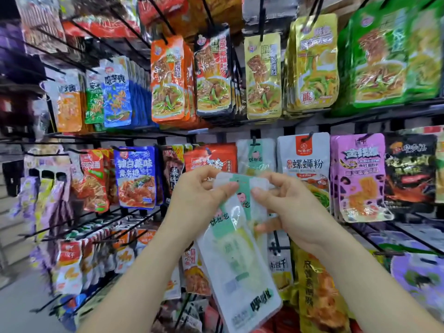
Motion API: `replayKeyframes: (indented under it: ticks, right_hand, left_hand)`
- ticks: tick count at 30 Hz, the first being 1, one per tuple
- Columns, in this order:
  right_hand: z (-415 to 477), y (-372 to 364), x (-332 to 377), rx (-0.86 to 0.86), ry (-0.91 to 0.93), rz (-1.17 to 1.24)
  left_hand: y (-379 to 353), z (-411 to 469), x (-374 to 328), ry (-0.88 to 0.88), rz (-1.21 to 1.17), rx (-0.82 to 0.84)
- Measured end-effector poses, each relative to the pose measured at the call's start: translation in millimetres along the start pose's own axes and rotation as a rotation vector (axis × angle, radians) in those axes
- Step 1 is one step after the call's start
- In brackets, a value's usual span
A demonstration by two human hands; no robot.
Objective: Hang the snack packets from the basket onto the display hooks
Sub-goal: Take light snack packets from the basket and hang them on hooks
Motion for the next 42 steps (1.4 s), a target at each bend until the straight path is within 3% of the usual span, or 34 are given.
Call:
replayKeyframes:
  ticks: [4,7,11,15,24,35,42]
  right_hand:
    - [0,0,2,-0.136,0.084,-0.012]
    - [0,2,1,-0.229,0.117,-0.032]
    - [0,-1,-3,-0.254,0.079,-0.023]
    - [4,4,-4,-0.240,0.041,0.053]
    - [21,32,49,-0.470,0.321,-0.216]
    - [67,32,49,-0.483,0.252,-0.351]
    - [73,33,42,-0.430,0.220,-0.472]
  left_hand:
    - [18,1,-1,-0.091,0.255,-0.212]
    - [26,1,0,-0.087,0.308,-0.244]
    - [22,-1,-4,-0.109,0.436,-0.153]
    - [25,0,-5,-0.088,0.417,-0.099]
    - [19,-4,-15,-0.308,0.557,0.154]
    - [18,17,-31,-0.414,0.440,0.059]
    - [-33,50,-20,-0.247,0.758,0.315]
Point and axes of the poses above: each hand's wrist, its own z-axis towards the middle knuckle, its own y-axis out of the back of the hand, x = y × z, the point moved 5 cm from there along z, towards the middle knuckle, and after that the axes turned 2 degrees about -x, right-handed, at the moved point
